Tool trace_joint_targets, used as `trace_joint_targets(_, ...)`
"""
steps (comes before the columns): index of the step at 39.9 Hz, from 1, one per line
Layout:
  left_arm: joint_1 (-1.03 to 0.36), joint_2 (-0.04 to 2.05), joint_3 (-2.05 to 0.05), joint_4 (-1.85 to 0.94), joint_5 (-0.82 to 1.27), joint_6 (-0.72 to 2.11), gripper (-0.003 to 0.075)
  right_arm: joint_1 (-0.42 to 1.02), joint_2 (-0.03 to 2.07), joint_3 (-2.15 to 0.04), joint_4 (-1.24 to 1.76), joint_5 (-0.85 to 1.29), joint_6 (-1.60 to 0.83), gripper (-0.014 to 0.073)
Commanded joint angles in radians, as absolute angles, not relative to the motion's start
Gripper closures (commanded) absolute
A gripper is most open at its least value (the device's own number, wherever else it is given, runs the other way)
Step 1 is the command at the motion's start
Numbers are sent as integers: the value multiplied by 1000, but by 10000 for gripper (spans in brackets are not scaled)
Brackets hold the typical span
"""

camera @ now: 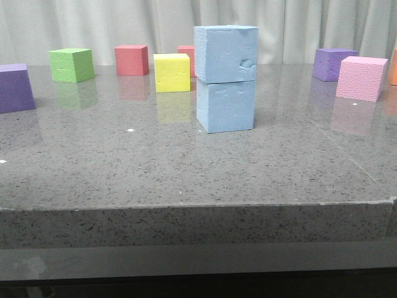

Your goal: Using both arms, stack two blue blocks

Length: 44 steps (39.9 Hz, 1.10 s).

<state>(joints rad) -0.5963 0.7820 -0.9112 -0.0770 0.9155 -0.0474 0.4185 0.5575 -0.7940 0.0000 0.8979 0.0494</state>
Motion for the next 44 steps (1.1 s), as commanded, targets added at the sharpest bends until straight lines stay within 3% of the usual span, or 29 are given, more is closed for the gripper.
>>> trace_joint_targets(1,-596,672,-871,-41,847,-136,188,415,560,-819,0,827,40,-62)
trace_joint_targets(13,-596,529,-792,0,843,-151,194,415,560,-819,0,826,40,-62)
trace_joint_targets(19,-596,530,-792,0,831,-131,294,415,560,-819,0,826,40,-27)
trace_joint_targets(23,-596,530,-792,0,810,-129,394,415,560,-819,0,826,40,113)
trace_joint_targets(32,-596,530,-792,0,764,-129,611,415,560,-819,0,826,40,569)
trace_joint_targets(36,-596,530,-792,0,751,-127,685,415,560,-819,0,826,40,666)
trace_joint_targets(39,-596,530,-792,0,736,-127,733,415,560,-819,0,826,40,660)
trace_joint_targets(44,-596,530,-792,0,693,-127,739,415,560,-819,0,807,40,660)
